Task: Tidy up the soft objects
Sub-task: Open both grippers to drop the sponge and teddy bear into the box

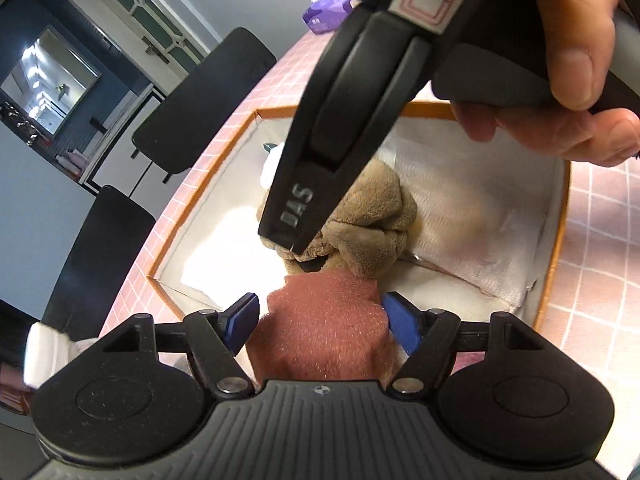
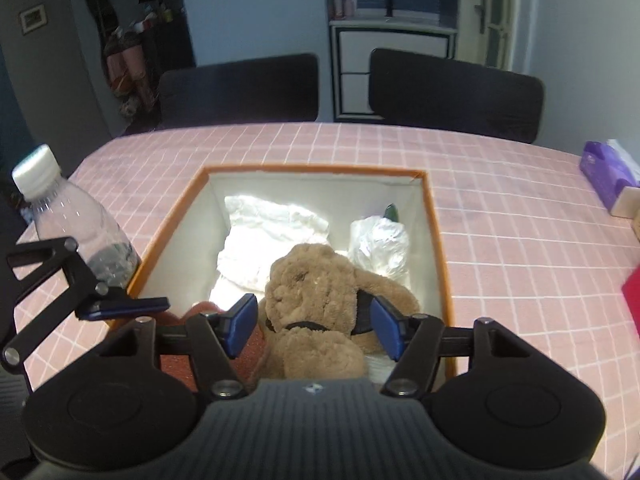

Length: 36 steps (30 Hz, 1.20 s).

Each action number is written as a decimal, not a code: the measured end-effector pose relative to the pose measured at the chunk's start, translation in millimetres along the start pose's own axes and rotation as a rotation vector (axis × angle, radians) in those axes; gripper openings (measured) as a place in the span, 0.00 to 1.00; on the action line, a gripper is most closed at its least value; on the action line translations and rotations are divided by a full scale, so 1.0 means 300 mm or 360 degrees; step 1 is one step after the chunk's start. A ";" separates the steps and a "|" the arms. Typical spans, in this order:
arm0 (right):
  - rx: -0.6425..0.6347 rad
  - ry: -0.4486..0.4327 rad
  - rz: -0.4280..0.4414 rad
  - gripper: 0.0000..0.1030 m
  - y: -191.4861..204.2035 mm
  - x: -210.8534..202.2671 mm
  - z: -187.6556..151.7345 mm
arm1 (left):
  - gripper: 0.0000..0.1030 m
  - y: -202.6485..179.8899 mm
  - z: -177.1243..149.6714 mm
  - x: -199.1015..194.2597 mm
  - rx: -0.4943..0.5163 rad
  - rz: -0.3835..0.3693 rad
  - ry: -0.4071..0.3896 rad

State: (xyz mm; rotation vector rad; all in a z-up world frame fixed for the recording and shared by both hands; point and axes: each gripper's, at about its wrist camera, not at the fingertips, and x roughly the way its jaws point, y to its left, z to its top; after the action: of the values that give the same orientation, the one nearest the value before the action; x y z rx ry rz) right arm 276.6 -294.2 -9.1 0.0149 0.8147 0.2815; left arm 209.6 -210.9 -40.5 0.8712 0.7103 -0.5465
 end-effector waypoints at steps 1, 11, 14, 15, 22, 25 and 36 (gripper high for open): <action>0.0010 -0.0015 -0.0016 0.65 0.002 -0.020 -0.002 | 0.81 0.004 -0.002 -0.012 -0.0004 0.0008 -0.0023; 0.0023 -0.0170 -0.0141 0.68 0.051 -0.243 -0.064 | 0.81 0.014 -0.064 -0.235 -0.0071 0.0061 -0.0327; 0.0031 -0.0237 -0.0161 0.68 0.069 -0.324 -0.115 | 0.81 0.021 -0.109 -0.298 -0.0182 0.0100 -0.0458; 0.0038 -0.0262 -0.0167 0.70 0.076 -0.351 -0.134 | 0.81 0.024 -0.127 -0.317 -0.0235 0.0101 -0.0503; 0.0001 -0.0441 -0.0124 0.81 0.147 -0.465 -0.247 | 0.81 0.042 -0.278 -0.460 -0.0624 0.0202 -0.0807; 0.0034 -0.0492 -0.0162 0.84 0.189 -0.504 -0.296 | 0.81 0.049 -0.354 -0.512 -0.0815 0.0307 -0.0889; 0.0129 -0.0672 -0.0357 0.90 0.313 -0.539 -0.462 | 0.90 0.002 -0.514 -0.533 -0.1123 0.0626 -0.0820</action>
State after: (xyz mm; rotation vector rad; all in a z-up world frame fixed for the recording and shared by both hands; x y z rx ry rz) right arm 48.9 -258.0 22.4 0.0565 0.4019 0.0283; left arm 55.4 -59.5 10.6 0.1730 0.2084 -0.1242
